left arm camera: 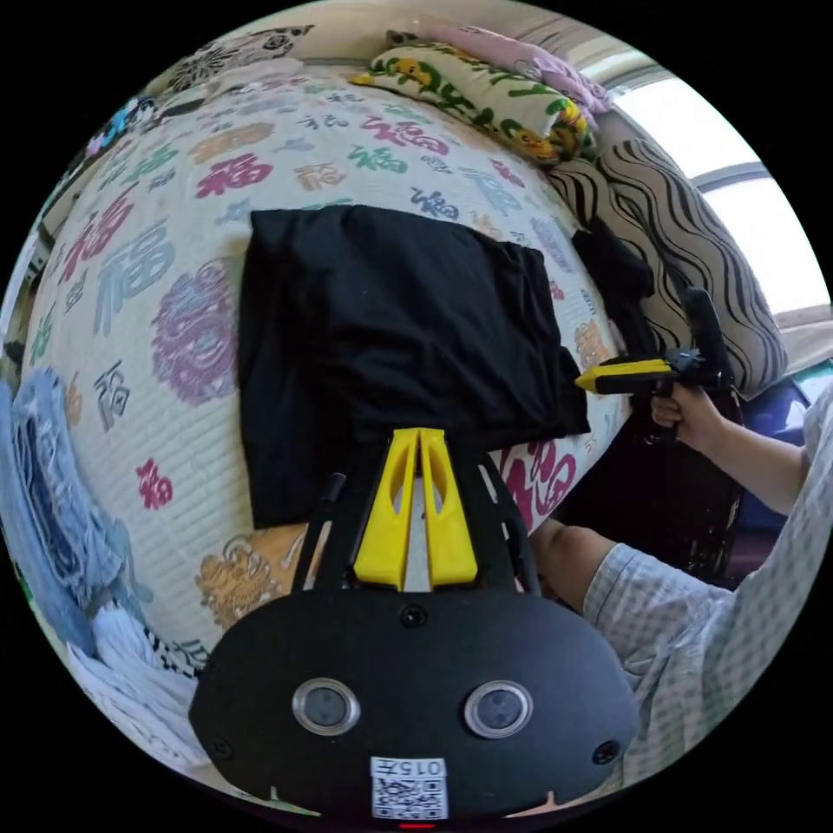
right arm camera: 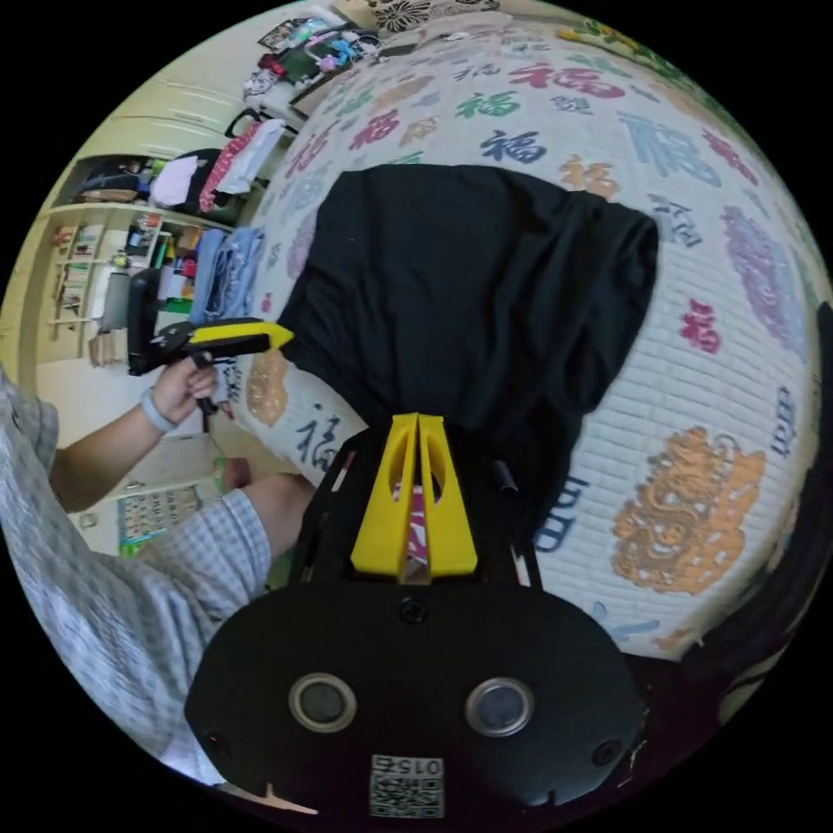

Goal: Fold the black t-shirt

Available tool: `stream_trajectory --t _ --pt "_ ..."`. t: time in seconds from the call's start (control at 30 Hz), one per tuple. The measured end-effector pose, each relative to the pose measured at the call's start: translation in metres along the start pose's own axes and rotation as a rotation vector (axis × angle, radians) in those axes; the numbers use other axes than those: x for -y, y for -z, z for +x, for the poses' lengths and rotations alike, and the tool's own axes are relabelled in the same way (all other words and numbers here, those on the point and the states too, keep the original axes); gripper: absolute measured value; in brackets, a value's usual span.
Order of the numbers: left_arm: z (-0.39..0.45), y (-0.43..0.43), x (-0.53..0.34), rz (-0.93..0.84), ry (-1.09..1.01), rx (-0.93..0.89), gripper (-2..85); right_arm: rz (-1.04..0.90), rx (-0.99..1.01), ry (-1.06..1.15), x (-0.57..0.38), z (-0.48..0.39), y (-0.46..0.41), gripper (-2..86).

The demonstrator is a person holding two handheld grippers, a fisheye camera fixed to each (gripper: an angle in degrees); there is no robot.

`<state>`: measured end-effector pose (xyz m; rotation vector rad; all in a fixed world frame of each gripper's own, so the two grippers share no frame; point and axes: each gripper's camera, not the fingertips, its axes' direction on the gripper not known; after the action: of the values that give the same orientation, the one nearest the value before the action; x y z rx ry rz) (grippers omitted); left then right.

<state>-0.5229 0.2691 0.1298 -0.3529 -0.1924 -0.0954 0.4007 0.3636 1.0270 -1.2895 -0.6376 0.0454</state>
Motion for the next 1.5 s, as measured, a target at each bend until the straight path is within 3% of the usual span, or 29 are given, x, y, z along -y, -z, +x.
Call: stream_trajectory --t 0.1,0.17,0.33,0.43,0.57,0.7,0.9,1.0,1.13,1.27,1.5 --pt "-0.012 -0.03 0.0 -0.176 0.044 0.1 -0.7 -0.21 -0.072 -0.066 -0.002 0.012 -0.061 -0.6" --pt "-0.023 -0.035 -0.006 -0.234 0.078 0.096 -0.7 -0.164 -0.03 -0.091 -0.009 0.014 -0.059 -0.7" --pt "-0.078 0.041 -0.003 0.041 0.253 0.041 0.1 0.228 0.009 -0.197 -0.016 0.054 0.029 2.2" --pt "-0.134 0.071 0.017 0.206 0.393 -0.054 3.2 0.302 0.068 -0.329 -0.001 0.108 0.046 7.3" --pt "-0.194 0.072 0.049 0.233 0.515 -0.125 6.6 0.304 0.196 -0.422 0.019 0.147 0.038 8.8" --pt "-0.227 0.049 0.079 0.067 0.505 -0.303 2.8 0.27 0.343 -0.52 0.03 0.165 0.017 2.6" --pt "-0.251 0.089 0.062 0.212 0.508 -0.195 -0.4 0.375 0.187 -0.595 0.009 0.178 0.039 -0.3" --pt "-0.263 0.09 0.051 0.209 0.496 -0.192 -0.3 0.354 0.247 -0.598 0.016 0.183 0.03 0.6" --pt "-0.266 0.09 0.034 0.181 0.513 -0.209 1.6 0.333 0.105 -0.595 0.017 0.162 0.038 4.6" --pt "-0.254 0.113 -0.002 0.196 0.487 -0.207 4.5 0.335 0.103 -0.513 -0.009 0.126 0.046 5.3" --pt "-0.186 0.098 -0.086 -0.074 0.357 -0.246 6.2 -0.031 0.206 -0.434 -0.035 0.059 -0.045 6.2"
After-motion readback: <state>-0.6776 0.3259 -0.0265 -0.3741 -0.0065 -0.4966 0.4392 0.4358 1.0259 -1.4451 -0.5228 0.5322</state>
